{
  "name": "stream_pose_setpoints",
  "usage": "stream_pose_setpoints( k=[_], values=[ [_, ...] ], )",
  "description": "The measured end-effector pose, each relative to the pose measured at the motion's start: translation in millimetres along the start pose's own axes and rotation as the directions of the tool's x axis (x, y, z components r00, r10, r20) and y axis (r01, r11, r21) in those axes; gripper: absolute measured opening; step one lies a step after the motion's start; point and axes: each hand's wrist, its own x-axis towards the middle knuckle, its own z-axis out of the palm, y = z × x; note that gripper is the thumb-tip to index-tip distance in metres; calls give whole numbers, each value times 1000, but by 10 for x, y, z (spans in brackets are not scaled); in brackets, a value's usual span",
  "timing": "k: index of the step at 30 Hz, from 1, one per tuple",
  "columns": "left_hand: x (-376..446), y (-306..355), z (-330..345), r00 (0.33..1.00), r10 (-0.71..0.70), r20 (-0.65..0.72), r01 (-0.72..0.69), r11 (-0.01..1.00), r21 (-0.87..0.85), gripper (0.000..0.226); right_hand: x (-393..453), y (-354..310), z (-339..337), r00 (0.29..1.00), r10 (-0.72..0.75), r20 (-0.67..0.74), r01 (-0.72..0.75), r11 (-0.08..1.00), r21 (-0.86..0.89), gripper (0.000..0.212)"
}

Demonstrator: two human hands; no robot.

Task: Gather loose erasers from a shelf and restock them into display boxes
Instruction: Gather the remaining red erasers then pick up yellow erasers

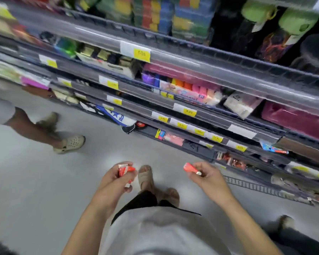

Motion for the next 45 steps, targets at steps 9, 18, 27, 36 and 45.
stream_pose_setpoints(
  k=[9,18,27,36,45],
  values=[
    [-308,-281,-1286,965,16,-263,-83,966,-246,27,369,-1157,1327,905,-244,348,291,952,-89,12],
    [-114,-150,-2626,954,-6,-299,-117,912,-392,35,444,-1572,2732,849,-222,479,330,932,-153,12],
    [429,497,-3347,966,17,-258,-115,922,-371,39,817,-1759,3300,882,-141,449,271,932,-240,18],
    [1188,1299,-3731,962,35,-272,-129,934,-333,46,1721,-2362,3748,892,-144,428,255,943,-216,14],
    [1734,2325,-3963,948,136,-288,-216,940,-266,54,2387,-3626,4122,848,-292,441,393,906,-155,23]
  ],
)
